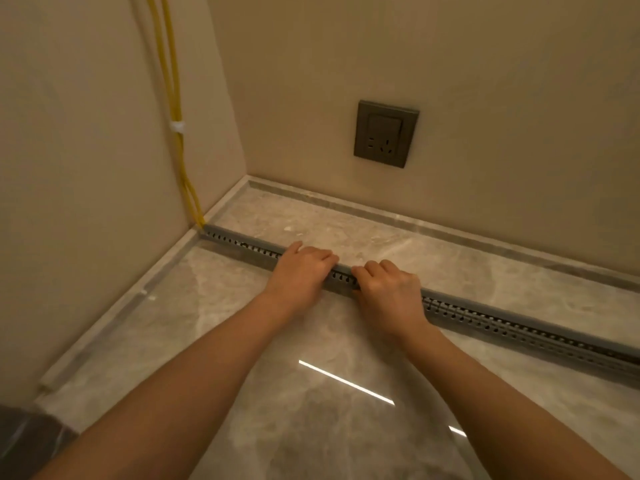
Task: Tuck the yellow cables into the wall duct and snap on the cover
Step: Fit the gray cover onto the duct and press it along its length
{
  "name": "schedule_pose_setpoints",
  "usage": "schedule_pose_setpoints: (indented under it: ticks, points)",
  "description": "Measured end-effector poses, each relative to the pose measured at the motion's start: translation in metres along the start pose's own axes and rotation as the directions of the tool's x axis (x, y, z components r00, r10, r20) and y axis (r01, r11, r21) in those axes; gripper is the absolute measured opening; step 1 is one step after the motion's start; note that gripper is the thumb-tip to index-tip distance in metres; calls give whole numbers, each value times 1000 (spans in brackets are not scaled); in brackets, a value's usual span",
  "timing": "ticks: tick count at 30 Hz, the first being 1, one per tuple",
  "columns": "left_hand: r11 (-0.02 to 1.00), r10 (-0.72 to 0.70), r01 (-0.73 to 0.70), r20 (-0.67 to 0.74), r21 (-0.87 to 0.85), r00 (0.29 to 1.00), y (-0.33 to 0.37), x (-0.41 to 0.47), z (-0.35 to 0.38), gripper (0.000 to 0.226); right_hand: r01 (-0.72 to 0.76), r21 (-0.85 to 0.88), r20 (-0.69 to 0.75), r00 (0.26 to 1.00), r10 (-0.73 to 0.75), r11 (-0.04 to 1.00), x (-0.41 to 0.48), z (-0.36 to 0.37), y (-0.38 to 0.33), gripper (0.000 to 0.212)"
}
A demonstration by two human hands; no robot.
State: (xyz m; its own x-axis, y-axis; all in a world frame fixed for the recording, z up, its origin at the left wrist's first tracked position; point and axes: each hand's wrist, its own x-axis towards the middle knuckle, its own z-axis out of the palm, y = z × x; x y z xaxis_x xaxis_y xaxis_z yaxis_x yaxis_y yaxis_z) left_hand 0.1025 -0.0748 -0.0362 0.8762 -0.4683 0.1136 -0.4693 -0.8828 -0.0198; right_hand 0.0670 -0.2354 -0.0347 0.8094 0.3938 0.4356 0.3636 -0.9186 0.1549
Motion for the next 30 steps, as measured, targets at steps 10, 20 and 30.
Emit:
schedule_pose_setpoints:
  ticks: [10,20,30]
  points:
    - [985,90,-86,-19,153,996,27,11,6,17,16,-8,-9,1000,-16,1000,1,-2,-2,29]
    - [881,226,-175,-67,439,972,22,12,0,31,-45,75,13,999,45,996,-2,4,-1,21]
    - [897,287,-270,3,349,958,20,19,9,25,-272,241,174,956,235,932,-22,0,21,32]
